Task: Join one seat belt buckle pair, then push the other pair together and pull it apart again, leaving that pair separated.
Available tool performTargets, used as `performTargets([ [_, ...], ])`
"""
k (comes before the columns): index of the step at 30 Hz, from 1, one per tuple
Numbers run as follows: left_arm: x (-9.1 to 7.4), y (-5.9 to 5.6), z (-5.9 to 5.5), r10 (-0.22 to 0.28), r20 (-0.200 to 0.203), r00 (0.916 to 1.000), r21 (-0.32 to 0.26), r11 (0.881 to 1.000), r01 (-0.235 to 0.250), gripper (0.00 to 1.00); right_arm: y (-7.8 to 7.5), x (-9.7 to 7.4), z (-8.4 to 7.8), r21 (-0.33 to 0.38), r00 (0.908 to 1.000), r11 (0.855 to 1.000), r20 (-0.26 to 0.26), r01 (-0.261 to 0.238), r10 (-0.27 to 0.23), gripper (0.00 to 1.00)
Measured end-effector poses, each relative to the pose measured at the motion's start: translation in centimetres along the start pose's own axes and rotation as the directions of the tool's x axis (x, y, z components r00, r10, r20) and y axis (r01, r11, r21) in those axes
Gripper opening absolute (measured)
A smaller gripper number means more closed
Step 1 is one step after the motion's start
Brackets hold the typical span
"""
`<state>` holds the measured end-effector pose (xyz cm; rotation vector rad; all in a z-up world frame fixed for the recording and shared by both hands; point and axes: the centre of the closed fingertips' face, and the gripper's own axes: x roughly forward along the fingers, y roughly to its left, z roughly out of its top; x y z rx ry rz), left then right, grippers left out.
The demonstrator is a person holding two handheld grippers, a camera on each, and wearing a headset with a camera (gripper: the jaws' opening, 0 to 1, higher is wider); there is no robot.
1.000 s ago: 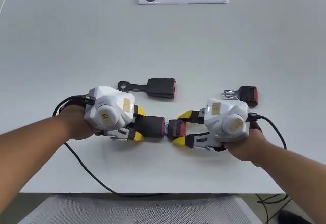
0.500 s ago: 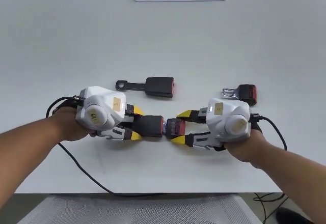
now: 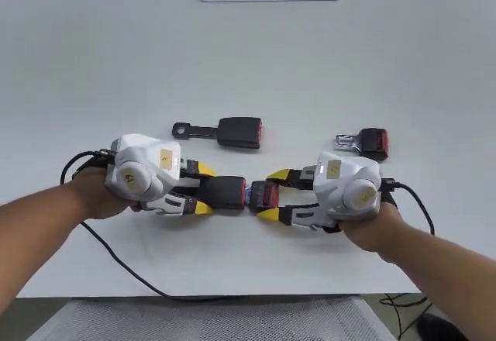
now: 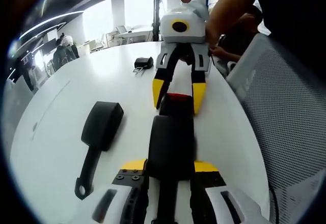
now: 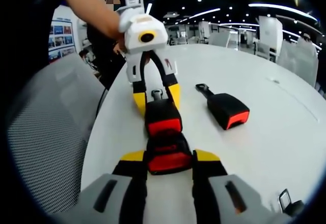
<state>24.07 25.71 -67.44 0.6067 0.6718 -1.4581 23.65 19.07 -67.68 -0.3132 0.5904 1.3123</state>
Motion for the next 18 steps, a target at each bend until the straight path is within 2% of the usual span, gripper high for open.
performTargets([
  [18, -0.22, 0.15, 0.0, -0.023, 0.042, 0.9989, -0.013, 1.0, 0.023, 0.31, -0.05, -0.11, 0.2, 0.019, 0.9996, 1.0, 0.027, -0.005, 0.005, 0.32],
])
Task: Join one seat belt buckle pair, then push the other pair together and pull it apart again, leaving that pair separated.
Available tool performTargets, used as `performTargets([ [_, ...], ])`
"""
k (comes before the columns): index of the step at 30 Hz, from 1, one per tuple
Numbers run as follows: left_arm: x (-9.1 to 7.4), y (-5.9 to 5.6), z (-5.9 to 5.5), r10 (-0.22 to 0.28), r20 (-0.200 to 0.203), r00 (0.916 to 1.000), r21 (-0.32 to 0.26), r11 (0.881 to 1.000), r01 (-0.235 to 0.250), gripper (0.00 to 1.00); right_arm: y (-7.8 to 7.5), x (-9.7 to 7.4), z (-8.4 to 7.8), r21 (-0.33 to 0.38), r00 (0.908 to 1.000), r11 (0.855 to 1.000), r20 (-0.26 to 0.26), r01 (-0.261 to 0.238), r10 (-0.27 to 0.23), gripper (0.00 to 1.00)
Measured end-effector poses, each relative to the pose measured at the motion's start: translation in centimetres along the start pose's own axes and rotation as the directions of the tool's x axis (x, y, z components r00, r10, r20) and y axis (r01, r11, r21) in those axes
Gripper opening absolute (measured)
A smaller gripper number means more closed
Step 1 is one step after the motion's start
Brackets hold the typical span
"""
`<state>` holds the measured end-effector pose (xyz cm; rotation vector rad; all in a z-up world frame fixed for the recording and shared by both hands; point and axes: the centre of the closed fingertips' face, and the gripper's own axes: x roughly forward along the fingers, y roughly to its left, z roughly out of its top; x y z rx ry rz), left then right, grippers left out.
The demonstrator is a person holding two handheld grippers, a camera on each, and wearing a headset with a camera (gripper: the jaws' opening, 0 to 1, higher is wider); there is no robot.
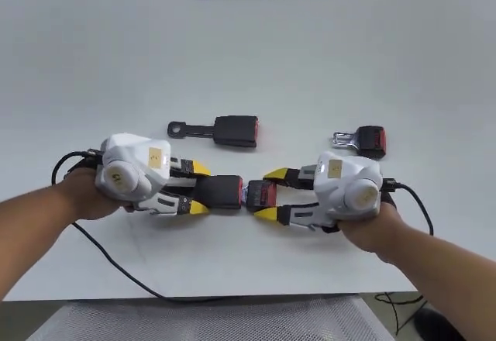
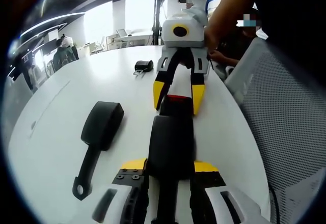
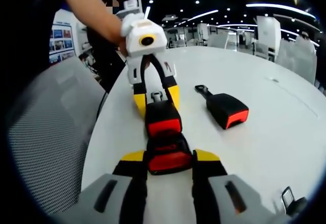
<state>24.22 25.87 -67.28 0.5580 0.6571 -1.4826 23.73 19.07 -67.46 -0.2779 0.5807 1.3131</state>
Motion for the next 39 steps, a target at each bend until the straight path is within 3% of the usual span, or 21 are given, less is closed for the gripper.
performTargets([
  [6, 0.0, 0.0, 0.2, -0.001, 0.002, 1.0, 0.003, 1.0, 0.001, 0.31, 0.0, 0.0, 0.1, 0.006, 1.0, 1.0, 0.009, -0.002, 0.002, 0.32],
  [9, -0.1, 0.0, 0.2, -0.001, -0.012, 0.9999, 0.015, 1.0, 0.001, 0.31, 0.0, 0.0, 0.2, 0.021, 0.9998, 1.0, 0.019, -0.007, 0.006, 0.33],
  [11, 0.0, -0.1, 0.3, 0.004, -0.03, 0.9995, 0.032, 0.999, -0.003, 0.32, 0.1, 0.1, 0.3, -0.026, 1.0, 1.0, 0.006, 0.0, 0.001, 0.34],
  [13, -0.1, 0.0, 0.2, 0.001, -0.038, 0.9993, 0.027, 1.0, 0.0, 0.33, 0.3, 0.1, 0.4, 0.022, 0.9999, 1.0, 0.003, -0.014, 0.014, 0.34],
  [15, 0.0, 0.1, 0.2, 0.002, -0.046, 0.999, 0.03, 1.0, -0.001, 0.33, 0.2, 0.1, 0.4, -0.028, 0.9999, 1.0, -0.01, -0.003, 0.003, 0.35],
  [18, 0.0, 0.1, -0.1, 0.003, -0.064, 0.998, 0.017, 1.0, -0.002, 0.34, 0.2, 0.2, 0.6, -0.006, 0.9998, 1.0, -0.017, 0.01, -0.01, 0.36],
  [20, 0.2, -0.1, 0.2, -0.01, -0.069, 0.9975, -0.007, 1.0, 0.009, 0.39, 0.2, 0.3, 0.1, 0.016, 0.9973, 0.999, -0.067, 0.032, -0.031, 0.43],
  [21, 0.2, -0.1, 0.3, -0.003, -0.075, 0.9972, -0.014, 1.0, 0.002, 0.43, 0.5, 0.5, 0.7, 0.022, 0.999, 1.0, -0.043, 0.014, -0.013, 0.51],
  [22, 0.1, -0.5, 0.5, -0.019, -0.094, 0.9954, -0.015, 1.0, 0.018, 0.45, 0.7, 0.6, 2.0, 0.062, 0.9995, 0.998, 0.027, 0.011, -0.013, 0.63],
  [23, -0.1, -0.6, 0.4, -0.014, -0.114, 0.9934, -0.022, 1.0, 0.011, 0.44, 0.4, 0.2, 2.3, 0.053, 0.9982, 0.998, 0.044, 0.038, -0.04, 0.69],
  [24, -0.2, -0.7, 0.8, 0.0, -0.108, 0.9942, -0.022, 1.0, -0.002, 0.46, -0.3, -0.2, 2.6, 0.022, 0.9958, 0.996, 0.039, 0.082, -0.082, 0.72],
  [27, -0.6, -0.5, 1.6, 0.026, -0.053, 0.9982, -0.037, 0.999, -0.028, 0.7, -0.3, -0.8, 2.6, 0.047, 0.9957, 0.996, 0.041, 0.081, -0.083, 0.72],
  [29, -1.0, -0.3, 1.7, 0.063, -0.073, 0.9954, -0.047, 0.997, -0.066, 0.79, -0.5, -1.1, 2.2, 0.026, 0.9947, 0.994, 0.017, 0.101, -0.102, 0.74],
  [39, -2.8, -0.2, 3.4, 0.124, -0.058, 0.9906, -0.032, 0.992, -0.126, 0.87, -1.0, -4.2, 1.9, 0.001, 0.9899, 0.99, 0.008, 0.141, -0.141, 0.76],
])
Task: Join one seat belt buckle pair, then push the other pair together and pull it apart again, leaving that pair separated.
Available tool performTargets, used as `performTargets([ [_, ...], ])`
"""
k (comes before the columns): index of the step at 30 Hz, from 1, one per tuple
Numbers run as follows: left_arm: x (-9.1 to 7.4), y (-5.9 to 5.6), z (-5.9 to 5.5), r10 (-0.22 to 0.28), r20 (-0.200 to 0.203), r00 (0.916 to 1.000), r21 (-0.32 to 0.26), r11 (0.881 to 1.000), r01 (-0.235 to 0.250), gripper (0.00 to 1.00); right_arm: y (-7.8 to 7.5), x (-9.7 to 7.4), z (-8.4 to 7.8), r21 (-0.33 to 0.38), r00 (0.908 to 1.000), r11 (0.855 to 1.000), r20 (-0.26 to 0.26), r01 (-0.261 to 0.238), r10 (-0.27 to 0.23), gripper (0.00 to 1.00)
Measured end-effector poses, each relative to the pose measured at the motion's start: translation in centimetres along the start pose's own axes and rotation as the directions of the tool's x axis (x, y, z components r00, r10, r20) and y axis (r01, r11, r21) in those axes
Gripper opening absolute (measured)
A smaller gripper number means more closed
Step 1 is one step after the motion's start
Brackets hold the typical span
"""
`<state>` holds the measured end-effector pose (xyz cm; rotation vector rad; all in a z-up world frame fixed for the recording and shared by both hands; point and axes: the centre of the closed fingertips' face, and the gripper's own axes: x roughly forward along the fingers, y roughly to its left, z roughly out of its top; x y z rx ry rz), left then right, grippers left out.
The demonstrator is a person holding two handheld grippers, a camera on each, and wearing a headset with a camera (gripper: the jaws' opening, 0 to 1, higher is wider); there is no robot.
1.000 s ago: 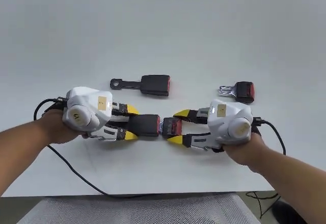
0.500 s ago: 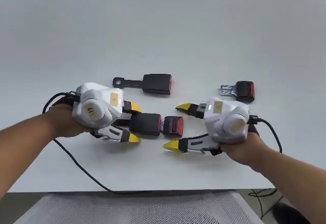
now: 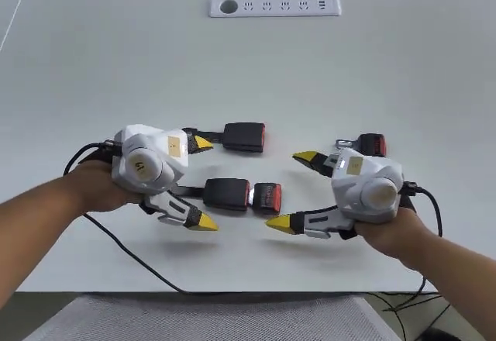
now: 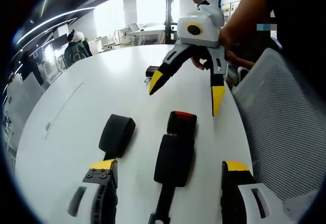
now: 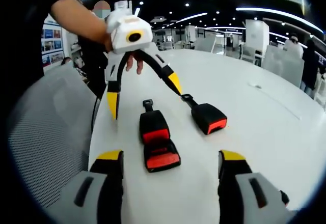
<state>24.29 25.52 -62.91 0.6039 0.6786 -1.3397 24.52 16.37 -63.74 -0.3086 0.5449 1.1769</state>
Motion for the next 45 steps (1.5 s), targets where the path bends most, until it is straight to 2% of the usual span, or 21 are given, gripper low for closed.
performTargets([
  [5, -0.5, 1.1, 0.4, 0.033, -0.004, 0.9995, 0.007, 0.999, -0.033, 0.87, -1.9, -2.3, -0.5, -0.009, 0.9996, 1.0, -0.007, 0.028, -0.028, 0.77],
  [9, -1.3, 1.2, 0.9, 0.051, -0.004, 0.9987, 0.026, 0.998, -0.051, 0.87, -3.4, -4.3, -1.1, -0.023, 0.9987, 0.999, -0.022, 0.045, -0.045, 0.77],
  [13, -1.9, 1.8, 0.7, 0.058, -0.015, 0.9982, 0.022, 0.998, -0.058, 0.86, -4.8, -5.7, -1.7, -0.037, 0.9974, 0.998, -0.043, 0.056, -0.058, 0.77],
  [16, -1.9, 1.7, 0.3, 0.041, -0.037, 0.9985, 0.028, 0.999, -0.04, 0.85, -6.1, -6.7, -2.2, -0.035, 0.9959, 0.997, -0.054, 0.07, -0.072, 0.76],
  [18, -1.9, 2.2, 0.4, 0.046, -0.036, 0.9983, 0.036, 0.998, -0.045, 0.84, -7.0, -7.2, -2.5, -0.035, 0.9949, 0.996, -0.063, 0.077, -0.079, 0.75],
  [21, -2.0, 3.5, 0.8, 0.057, -0.028, 0.998, 0.026, 0.998, -0.056, 0.84, -8.2, -8.0, -2.9, -0.033, 0.9932, 0.996, -0.073, 0.089, -0.091, 0.75],
  [23, -1.9, 4.1, 0.8, 0.057, -0.03, 0.9979, 0.026, 0.998, -0.056, 0.84, -8.9, -8.4, -3.4, -0.05, 0.9905, 0.995, -0.099, 0.091, -0.095, 0.75],
  [25, -1.8, 4.8, 0.8, 0.053, -0.035, 0.998, 0.026, 0.998, -0.052, 0.84, -9.5, -8.8, -4.3, -0.077, 0.9845, 0.993, -0.147, 0.086, -0.096, 0.73],
  [28, -1.7, 6.1, 1.0, 0.057, -0.034, 0.9978, 0.033, 0.998, -0.056, 0.83, -10.1, -9.2, -4.5, -0.057, 0.9866, 0.996, -0.143, 0.072, -0.079, 0.73],
  [31, -1.3, 7.4, 1.2, 0.058, -0.028, 0.9979, 0.027, 0.998, -0.057, 0.83, -10.9, -9.5, -5.3, -0.058, 0.9836, 0.997, -0.169, 0.055, -0.065, 0.73],
  [33, -0.7, 7.9, 1.1, 0.05, -0.03, 0.9983, 0.03, 0.998, -0.049, 0.83, -11.4, -9.6, -5.7, -0.047, 0.9828, 0.998, -0.177, 0.047, -0.054, 0.73],
  [37, 0.5, 8.4, 0.9, 0.028, -0.043, 0.9987, 0.049, 0.998, -0.026, 0.82, -12.4, -9.7, -6.4, -0.027, 0.9814, 0.999, -0.187, 0.037, -0.042, 0.72],
  [39, 1.2, 8.7, 0.4, 0.019, -0.067, 0.9976, 0.067, 0.998, -0.014, 0.79, -12.7, -9.6, -6.8, -0.009, 0.9819, 1.0, -0.187, 0.028, -0.029, 0.72],
  [42, 2.2, 8.8, -0.1, -0.005, -0.072, 0.9974, 0.051, 0.999, 0.008, 0.77, -13.2, -9.4, -7.6, -0.003, 0.9789, 1.0, -0.203, 0.02, -0.02, 0.7],
  [45, 3.0, 9.0, -0.5, -0.02, -0.085, 0.9961, 0.049, 0.999, 0.024, 0.75, -13.2, -9.1, -8.3, 0.017, 0.9758, 1.0, -0.218, -0.008, 0.012, 0.66],
])
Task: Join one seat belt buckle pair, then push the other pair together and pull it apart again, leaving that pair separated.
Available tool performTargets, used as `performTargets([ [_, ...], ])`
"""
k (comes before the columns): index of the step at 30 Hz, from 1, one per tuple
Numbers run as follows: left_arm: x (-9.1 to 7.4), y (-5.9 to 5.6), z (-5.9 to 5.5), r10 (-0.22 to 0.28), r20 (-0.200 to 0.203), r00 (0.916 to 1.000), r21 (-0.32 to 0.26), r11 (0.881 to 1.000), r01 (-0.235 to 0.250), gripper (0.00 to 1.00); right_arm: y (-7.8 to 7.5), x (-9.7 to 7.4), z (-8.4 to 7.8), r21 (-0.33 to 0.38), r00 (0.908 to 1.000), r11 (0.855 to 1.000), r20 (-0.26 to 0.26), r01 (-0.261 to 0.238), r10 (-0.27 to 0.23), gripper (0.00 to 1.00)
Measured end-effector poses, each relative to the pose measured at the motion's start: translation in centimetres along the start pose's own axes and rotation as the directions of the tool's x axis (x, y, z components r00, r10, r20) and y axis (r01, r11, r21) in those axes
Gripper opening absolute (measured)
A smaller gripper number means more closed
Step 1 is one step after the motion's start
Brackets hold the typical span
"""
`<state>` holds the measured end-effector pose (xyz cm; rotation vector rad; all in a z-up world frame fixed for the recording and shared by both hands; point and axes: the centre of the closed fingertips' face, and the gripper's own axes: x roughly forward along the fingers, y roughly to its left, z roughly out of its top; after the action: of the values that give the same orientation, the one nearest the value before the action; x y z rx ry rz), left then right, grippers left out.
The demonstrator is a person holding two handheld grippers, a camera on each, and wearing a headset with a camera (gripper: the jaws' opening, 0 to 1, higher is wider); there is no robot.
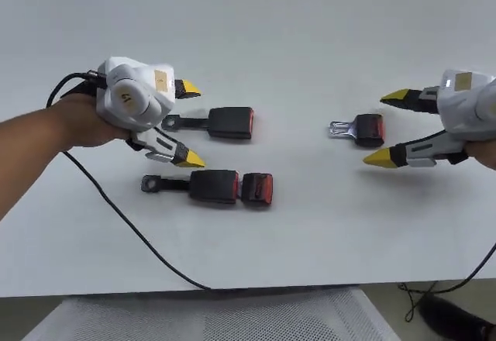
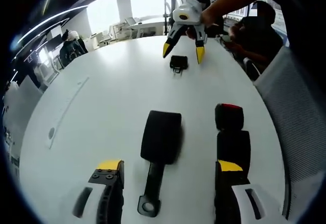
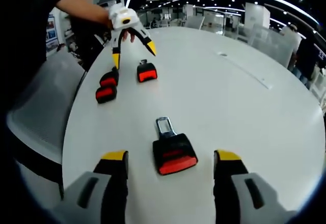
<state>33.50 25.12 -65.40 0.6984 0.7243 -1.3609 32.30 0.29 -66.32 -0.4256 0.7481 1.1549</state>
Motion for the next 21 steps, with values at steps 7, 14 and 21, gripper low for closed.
performTargets([
  [7, 2.0, 0.8, -0.3, -0.013, -0.008, 0.9999, -0.027, 1.0, 0.013, 0.7, 0.0, 0.5, -0.7, 0.002, 0.9994, 0.999, -0.002, -0.035, 0.035, 0.62],
  [14, 2.5, 1.1, 0.2, -0.032, 0.018, 0.9993, -0.019, 0.999, 0.033, 0.62, -0.5, 0.3, -0.5, -0.021, 0.9986, 0.998, 0.011, -0.052, 0.053, 0.54],
  [21, 2.4, 1.2, 0.4, -0.043, 0.019, 0.9989, -0.001, 0.999, 0.044, 0.52, -0.2, 0.4, -0.4, -0.073, 0.9969, 0.994, 0.002, -0.078, 0.079, 0.38],
])
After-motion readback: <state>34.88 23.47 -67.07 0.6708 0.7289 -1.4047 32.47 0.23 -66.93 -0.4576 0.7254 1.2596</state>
